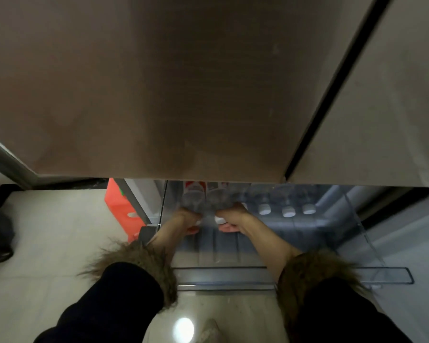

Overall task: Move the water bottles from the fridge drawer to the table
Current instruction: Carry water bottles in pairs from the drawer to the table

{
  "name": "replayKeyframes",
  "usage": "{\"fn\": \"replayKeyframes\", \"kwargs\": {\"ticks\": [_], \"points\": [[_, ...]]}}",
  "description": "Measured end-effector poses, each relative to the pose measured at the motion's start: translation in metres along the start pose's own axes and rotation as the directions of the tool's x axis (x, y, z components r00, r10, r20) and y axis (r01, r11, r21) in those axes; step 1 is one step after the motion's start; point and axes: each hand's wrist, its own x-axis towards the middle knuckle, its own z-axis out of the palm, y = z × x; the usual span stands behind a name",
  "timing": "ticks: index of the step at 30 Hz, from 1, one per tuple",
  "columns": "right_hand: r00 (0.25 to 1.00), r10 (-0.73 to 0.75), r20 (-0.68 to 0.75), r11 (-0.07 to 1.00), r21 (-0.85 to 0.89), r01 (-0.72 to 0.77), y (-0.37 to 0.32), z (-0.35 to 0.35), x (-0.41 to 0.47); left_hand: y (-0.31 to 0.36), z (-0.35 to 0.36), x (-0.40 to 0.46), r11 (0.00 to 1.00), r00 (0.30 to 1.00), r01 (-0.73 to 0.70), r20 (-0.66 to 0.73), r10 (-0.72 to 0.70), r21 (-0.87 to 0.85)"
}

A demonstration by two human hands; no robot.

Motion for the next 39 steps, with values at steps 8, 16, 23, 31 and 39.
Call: {"fn": "replayKeyframes", "kwargs": {"ticks": [8, 16, 23, 31, 39], "points": [[0.994, -0.110, 0.000, 0.993, 0.033, 0.110, 0.003, -0.010, -0.067, 0.010, -0.019, -0.057, 1.000, 0.998, 0.002, -0.059, 0.000, 0.025], [0.878, -0.408, -0.251, 0.839, -0.481, 0.252, 0.021, -0.032, -0.143, 0.002, -0.033, -0.145, 0.871, 0.787, -0.220, -0.447, 0.425, 0.439], [0.749, -0.620, -0.234, 0.674, -0.648, 0.356, 0.016, -0.035, -0.178, 0.007, -0.031, -0.179, 0.767, 0.702, -0.292, -0.417, 0.578, 0.571], [0.702, -0.655, -0.278, 0.688, -0.604, 0.403, 0.014, -0.019, -0.176, -0.005, -0.034, -0.165, 0.774, 0.699, -0.481, -0.352, 0.622, 0.412], [0.703, -0.708, -0.067, 0.635, -0.497, 0.592, 0.014, -0.011, -0.157, -0.015, -0.055, -0.148, 0.711, 0.699, -0.562, -0.217, 0.682, 0.422]]}}
